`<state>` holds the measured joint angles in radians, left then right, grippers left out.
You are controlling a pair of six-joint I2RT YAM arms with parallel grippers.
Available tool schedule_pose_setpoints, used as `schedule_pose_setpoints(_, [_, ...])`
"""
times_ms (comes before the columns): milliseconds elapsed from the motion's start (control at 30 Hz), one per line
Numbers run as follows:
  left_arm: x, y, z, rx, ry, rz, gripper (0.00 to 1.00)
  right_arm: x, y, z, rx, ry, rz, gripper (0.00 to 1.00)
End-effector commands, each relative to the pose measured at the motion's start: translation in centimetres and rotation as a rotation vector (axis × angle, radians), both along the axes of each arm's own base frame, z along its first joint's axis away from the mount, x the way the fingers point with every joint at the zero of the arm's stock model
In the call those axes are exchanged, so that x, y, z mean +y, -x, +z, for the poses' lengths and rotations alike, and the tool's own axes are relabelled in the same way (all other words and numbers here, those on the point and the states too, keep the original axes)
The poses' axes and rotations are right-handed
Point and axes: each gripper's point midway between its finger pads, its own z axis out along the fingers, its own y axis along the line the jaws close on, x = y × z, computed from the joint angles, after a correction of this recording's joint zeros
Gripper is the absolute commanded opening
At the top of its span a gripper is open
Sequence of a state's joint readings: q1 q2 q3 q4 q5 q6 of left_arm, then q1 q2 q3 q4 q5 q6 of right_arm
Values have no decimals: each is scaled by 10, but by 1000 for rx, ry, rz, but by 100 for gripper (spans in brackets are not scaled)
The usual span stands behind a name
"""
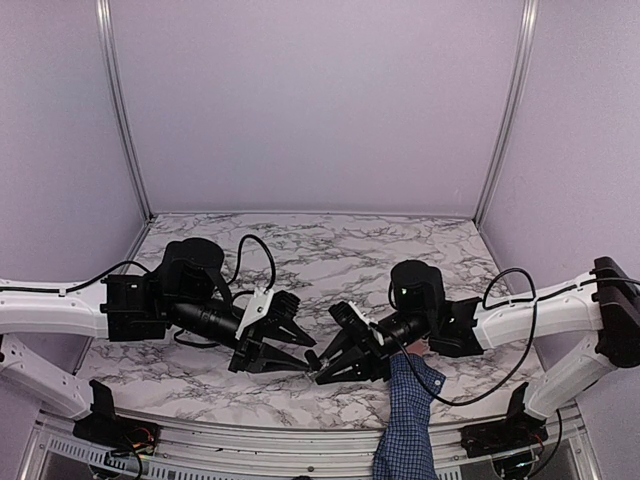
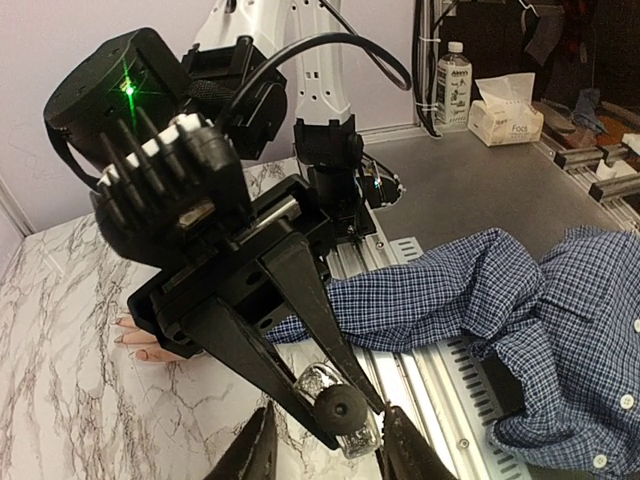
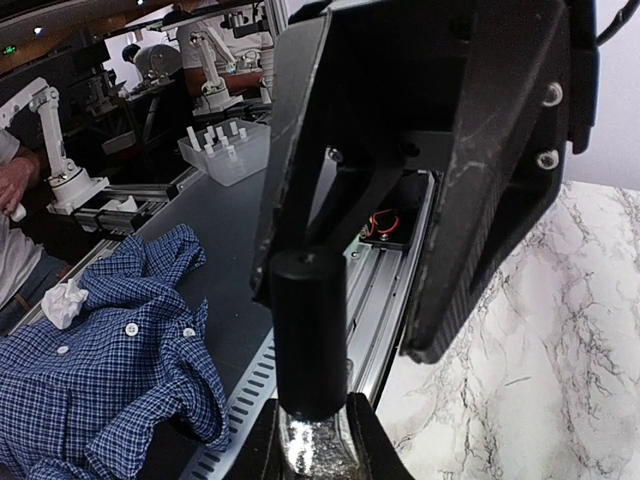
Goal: Paint the nails
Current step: Unscrew the cap of the nail polish bottle.
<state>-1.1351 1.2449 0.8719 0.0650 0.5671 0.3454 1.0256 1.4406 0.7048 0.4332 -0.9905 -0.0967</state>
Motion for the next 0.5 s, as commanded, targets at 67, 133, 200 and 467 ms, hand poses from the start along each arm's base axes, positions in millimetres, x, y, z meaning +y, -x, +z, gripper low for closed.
schedule_pose_setpoints(67, [-3,5,3,-48,-13,-29,31,4,5,10,14,-6,41,0])
schedule_pose_setpoints(133, [-3,6,3,-51,-15,-30,27,5,4,8,20,-1,41,0])
schedule_pose_setpoints(200, [-4,6,1,-55,-20,-26,22,5,4,9,21,-1,40,0])
schedule_pose_setpoints(467, [-7,-2,-1,-35,-37,35,3,7,-3,13,1,-8,-12,0])
